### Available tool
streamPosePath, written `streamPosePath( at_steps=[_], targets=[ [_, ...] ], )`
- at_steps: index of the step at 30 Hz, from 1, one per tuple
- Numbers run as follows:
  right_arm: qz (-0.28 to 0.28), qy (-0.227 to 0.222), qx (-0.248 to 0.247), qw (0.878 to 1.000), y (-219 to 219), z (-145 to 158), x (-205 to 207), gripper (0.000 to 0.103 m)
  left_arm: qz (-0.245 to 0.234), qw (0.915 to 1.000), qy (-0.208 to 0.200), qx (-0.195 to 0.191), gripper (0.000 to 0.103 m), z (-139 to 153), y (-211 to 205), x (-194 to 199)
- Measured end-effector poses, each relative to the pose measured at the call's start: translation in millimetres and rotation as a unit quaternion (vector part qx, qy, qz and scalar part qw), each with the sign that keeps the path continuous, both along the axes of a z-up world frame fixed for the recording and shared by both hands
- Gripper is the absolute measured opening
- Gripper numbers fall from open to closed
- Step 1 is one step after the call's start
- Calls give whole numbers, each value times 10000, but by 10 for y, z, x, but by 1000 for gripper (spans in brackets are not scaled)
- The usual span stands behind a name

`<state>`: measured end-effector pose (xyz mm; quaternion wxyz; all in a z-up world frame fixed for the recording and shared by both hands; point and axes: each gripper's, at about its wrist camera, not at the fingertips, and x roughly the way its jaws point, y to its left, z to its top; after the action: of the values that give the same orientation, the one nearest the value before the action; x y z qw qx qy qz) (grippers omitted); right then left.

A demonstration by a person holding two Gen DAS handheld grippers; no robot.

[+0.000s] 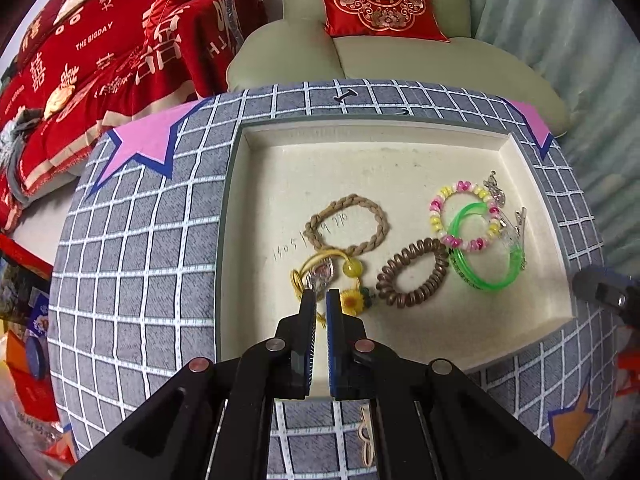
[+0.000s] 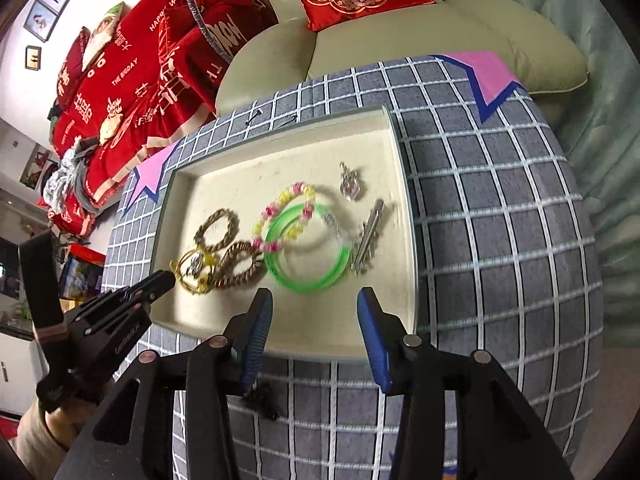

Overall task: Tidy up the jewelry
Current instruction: 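Open the right tool to drop the silver clip while the left tool releases the hair tie, then withdraw both open tools toward the tan bobby pins and black claw clip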

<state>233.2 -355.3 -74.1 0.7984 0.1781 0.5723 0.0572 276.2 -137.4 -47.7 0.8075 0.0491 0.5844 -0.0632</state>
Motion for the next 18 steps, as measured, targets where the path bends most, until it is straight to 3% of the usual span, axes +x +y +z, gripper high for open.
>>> streamPosePath(
  at_steps=[9, 10, 11, 14, 15, 16, 18],
  targets=[
    [27, 81, 24, 10000, 107, -9, -315, 62, -16, 10000, -69, -22, 16, 153, 72, -213],
    [34, 108, 23, 9999, 122, -24, -343, 62, -10, 10000, -64, -18, 50, 170, 84, -239],
    [37, 139, 21, 9999, 138, -40, -372, 62, 15, 10000, -46, 2, 103, 185, 98, -262],
    [32, 223, 48, 9997, 174, -80, -469, 62, 57, 9998, -183, 78, 103, 191, 150, -392],
    [44, 268, 45, 9996, 192, -102, -500, 65, 56, 9998, -181, 71, 103, 165, 162, -440],
    [55, 293, 42, 9995, 207, -119, -528, 74, 60, 9998, -195, 90, 103, 143, 177, -489],
    [95, 322, 24, 9994, 261, -152, -583, 77, 97, 9995, -231, 209, 103, 101, 212, -590]
  ],
)
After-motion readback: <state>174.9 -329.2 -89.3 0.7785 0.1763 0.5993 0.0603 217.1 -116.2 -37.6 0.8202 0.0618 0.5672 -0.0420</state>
